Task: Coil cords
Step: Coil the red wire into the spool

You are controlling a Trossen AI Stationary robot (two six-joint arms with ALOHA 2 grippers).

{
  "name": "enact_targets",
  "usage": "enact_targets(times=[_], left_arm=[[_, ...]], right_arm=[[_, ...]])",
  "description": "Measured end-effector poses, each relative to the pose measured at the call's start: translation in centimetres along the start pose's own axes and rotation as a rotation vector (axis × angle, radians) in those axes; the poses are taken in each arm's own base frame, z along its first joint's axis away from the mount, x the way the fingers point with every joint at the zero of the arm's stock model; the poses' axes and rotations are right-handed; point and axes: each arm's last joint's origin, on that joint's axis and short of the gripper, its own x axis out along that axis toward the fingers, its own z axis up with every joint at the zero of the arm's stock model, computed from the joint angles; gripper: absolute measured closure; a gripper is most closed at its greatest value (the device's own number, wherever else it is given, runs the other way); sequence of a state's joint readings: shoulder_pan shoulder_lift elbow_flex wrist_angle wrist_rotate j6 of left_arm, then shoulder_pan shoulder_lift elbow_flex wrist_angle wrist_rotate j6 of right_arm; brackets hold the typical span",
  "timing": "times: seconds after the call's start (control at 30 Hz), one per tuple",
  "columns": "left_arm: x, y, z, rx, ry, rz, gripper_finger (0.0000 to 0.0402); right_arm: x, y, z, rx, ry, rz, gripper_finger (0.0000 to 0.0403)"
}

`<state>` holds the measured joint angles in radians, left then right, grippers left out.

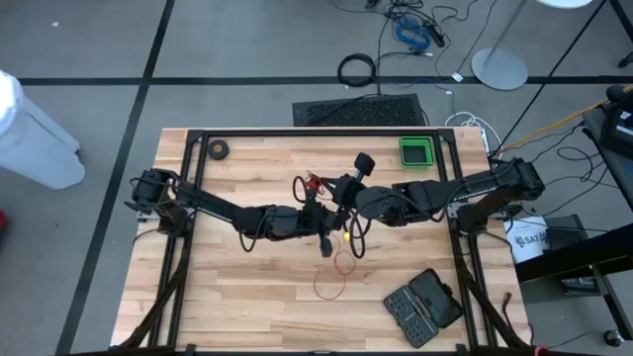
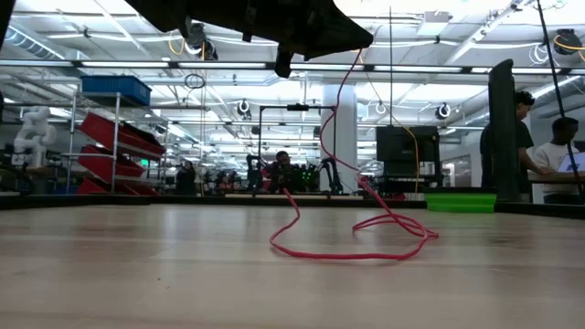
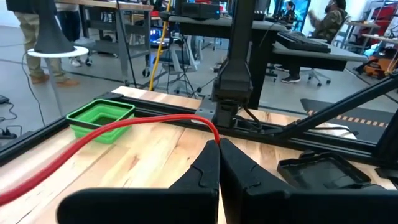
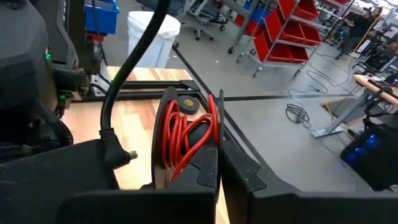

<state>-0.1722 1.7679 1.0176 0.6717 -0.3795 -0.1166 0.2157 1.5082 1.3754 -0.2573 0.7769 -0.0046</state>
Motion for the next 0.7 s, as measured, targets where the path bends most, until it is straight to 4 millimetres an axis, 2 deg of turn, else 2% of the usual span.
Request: enact_targets(times=[0.47,0.7], left_arm=[[-0.4,-1.2,-0.4,0.014,0.041,-0.118,0.0402],[-0.3,-0.9,-0.3,0.083,0.027,-0.098,0.0402]], right_arm=[[-0.9,-0.8,0.7,0.029,-0.032,-0.01,0.0403],[-1.0,-0.7,0.8,0.038,-0.04,0.001,0.0403]])
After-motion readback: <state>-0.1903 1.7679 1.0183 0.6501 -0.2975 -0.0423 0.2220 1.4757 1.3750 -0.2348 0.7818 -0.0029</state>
